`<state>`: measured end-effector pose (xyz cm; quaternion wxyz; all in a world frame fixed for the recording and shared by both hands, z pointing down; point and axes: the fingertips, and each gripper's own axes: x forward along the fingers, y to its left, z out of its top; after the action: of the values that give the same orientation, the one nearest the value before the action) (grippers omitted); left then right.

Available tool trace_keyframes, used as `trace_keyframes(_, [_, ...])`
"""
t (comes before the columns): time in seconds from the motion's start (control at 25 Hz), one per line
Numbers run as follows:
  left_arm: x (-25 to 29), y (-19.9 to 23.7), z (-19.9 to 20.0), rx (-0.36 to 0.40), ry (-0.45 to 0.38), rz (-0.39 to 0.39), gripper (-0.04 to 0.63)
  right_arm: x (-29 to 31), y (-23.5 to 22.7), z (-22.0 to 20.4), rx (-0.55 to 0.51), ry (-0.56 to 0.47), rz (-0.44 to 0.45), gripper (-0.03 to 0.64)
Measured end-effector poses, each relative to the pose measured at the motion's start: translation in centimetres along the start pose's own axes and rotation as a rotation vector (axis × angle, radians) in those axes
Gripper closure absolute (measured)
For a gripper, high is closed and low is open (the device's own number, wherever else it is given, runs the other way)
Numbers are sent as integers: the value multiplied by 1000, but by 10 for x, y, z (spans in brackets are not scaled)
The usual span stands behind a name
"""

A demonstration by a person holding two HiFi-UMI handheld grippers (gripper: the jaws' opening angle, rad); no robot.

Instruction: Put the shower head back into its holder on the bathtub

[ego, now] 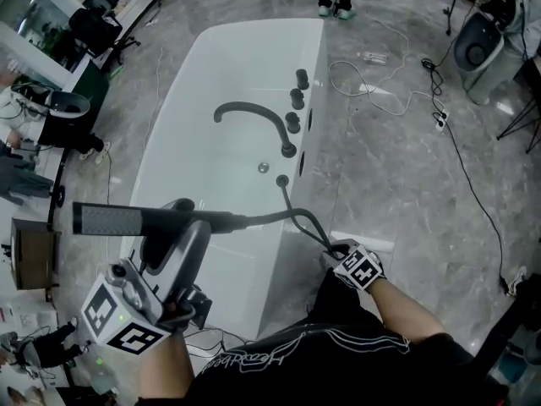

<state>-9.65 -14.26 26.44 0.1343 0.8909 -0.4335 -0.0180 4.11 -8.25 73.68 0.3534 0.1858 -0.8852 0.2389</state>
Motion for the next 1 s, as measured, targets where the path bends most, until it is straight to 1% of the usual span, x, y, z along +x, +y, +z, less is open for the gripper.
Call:
trace_keyframes(0.12, [2, 7, -5, 45, 22, 37, 462, -19, -3, 5, 9, -15, -10, 551])
trace_keyframes(0.24, [0, 16, -12, 48, 36, 61, 462, -39, -8, 14, 47, -45, -27, 551])
trace_keyframes(0.36, [-3, 26, -20, 57, 52, 88, 462, -59, -14, 36, 75, -103, -37, 551])
trace_keyframes(0.52, [-6, 36, -34, 109, 112, 128, 462, -85, -17, 71, 98, -187, -46, 551])
trace_keyframes(0.6, [-9, 41, -38, 102, 130, 143, 462, -99, -18, 93, 107, -233, -48, 549])
trace_keyframes(0.72, [-13, 50, -44, 63, 138, 163, 463, -115, -20, 124, 108, -295, -33, 549])
trace_keyframes(0.8, [-15, 53, -46, 46, 137, 162, 463, -125, -20, 142, 100, -328, -17, 549])
trace_keyframes(0.88, [-17, 55, -46, 38, 138, 164, 463, -134, -21, 161, 86, -357, -5, 551])
trace_keyframes(1.0, [-17, 61, -46, 33, 143, 186, 463, -147, -25, 189, 67, -397, 15, 549])
